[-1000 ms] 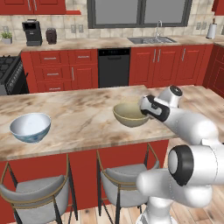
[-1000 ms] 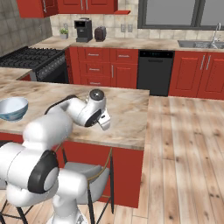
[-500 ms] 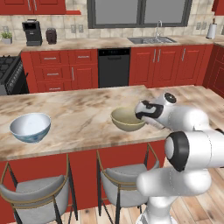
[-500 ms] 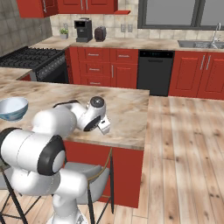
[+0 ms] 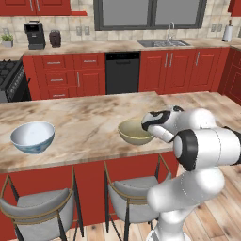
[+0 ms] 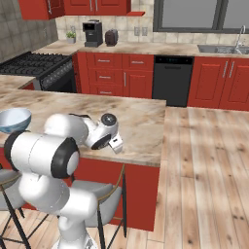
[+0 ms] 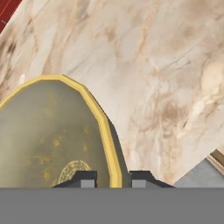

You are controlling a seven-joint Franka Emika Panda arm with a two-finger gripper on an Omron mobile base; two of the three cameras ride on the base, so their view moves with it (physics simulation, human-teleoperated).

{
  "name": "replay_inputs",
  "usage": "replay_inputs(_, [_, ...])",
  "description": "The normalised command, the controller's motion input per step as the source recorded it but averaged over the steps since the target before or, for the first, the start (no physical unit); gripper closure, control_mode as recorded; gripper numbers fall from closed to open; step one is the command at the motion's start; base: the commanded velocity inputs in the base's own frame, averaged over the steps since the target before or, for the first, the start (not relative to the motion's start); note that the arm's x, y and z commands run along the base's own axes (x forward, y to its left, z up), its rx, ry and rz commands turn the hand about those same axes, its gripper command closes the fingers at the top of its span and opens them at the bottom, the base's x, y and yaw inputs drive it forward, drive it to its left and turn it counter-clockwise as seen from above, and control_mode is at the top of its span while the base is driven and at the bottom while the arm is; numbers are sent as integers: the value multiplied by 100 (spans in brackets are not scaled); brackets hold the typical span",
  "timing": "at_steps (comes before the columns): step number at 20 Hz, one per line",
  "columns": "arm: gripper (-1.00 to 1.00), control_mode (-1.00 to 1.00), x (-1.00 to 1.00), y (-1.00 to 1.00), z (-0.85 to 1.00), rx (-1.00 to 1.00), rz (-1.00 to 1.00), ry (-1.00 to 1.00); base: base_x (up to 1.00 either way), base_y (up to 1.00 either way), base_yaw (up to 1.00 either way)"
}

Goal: Pick up the bowls from the cabinet and place each bowl in front of a stool on the dining counter.

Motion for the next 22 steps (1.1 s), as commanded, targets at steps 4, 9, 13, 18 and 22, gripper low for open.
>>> replay_inputs(4, [100,-100,47,0,-22,-4,-4,-4,0,0,0])
replay_inputs(9, [100,-100,52,0,-18,-5,-7,-5,0,0,0])
replay_inputs(13, [100,-100,35,0,-17,-4,-5,-5,0,0,0])
replay_inputs(18, [-100,-100,8,0,10,-1,-5,-4,0,0,0])
replay_inputs(22, [-100,-100,-5,-21,87,0,-4,-10,0,0,0])
